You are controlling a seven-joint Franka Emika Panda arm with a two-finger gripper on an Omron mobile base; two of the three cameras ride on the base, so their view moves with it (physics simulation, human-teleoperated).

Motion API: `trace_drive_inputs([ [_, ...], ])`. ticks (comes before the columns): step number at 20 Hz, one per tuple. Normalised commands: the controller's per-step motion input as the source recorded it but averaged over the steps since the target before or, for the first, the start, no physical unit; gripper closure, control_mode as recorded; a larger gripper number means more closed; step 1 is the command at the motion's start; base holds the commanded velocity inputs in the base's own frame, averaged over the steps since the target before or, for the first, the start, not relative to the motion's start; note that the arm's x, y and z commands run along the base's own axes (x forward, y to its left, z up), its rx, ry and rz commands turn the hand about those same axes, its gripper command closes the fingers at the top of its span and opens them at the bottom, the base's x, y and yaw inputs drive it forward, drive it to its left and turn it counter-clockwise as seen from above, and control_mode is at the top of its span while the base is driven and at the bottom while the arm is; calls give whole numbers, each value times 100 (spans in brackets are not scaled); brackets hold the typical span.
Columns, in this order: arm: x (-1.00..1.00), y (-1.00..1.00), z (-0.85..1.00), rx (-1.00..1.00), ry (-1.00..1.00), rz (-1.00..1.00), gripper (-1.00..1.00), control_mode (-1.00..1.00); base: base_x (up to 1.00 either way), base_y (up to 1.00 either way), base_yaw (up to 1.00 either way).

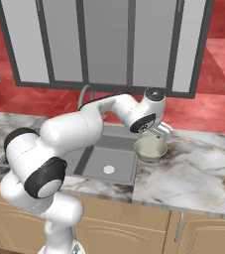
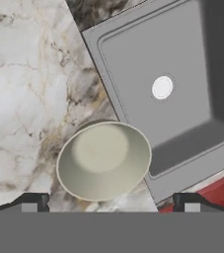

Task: Rinse each bowl for a few seconds and place them down in the sink or on the counter.

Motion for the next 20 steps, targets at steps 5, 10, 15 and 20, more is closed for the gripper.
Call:
trace_drive_inputs([
  [5,-4,46,16,-7,-3,-2,-100,-100,0,0,0],
  [10,-10,40,17,-1,2,-3,-100,-100,0,0,0],
  [15,-7,39,14,6,13,0,-100,-100,0,0,0],
  [20,-11,35,19,7,14,0,-100,-100,0,0,0],
])
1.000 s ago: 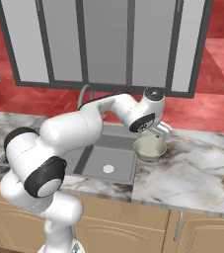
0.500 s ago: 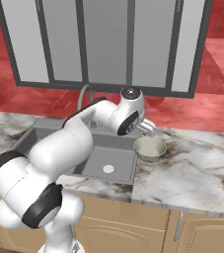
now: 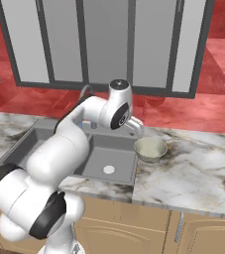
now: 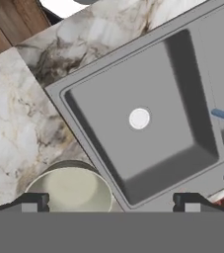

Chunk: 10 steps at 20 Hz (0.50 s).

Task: Rinse each bowl for a few seconds and place them down in the sink or on the counter.

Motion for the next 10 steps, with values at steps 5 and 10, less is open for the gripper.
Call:
trace_drive_inputs([
  [5,-10,22,41,4,9,1,-100,-100,0,0,0],
  [10,-8,27,36,0,7,3,-100,-100,0,0,0],
])
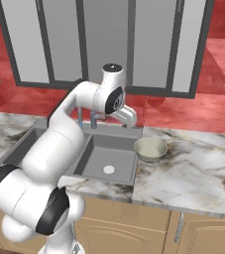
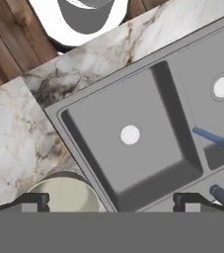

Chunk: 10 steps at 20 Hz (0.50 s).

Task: Rinse each bowl for a few seconds and place them down in the sink or on the counter.

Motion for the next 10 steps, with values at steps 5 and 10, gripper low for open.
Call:
trace_drive_inputs([
  [5,-10,35,9,0,4,6,-100,-100,0,0,0],
  [10,-4,37,2,0,5,6,-100,-100,0,0,0],
])
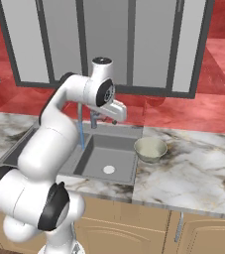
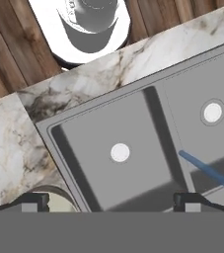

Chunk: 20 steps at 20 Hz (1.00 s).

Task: Rinse each bowl for a few seconds and place them down in the sink or on the counter.

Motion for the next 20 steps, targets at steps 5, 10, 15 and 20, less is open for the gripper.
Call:
trace_drive_inputs([
  [5,-4,44,0,-2,2,5,-100,-100,0,0,0],
  [10,-6,49,0,-2,1,6,-100,-100,0,0,0],
  [15,-4,54,-1,-1,2,6,-100,-100,0,0,0],
  [20,-2,56,-1,-1,2,6,-100,-100,0,0,0],
])
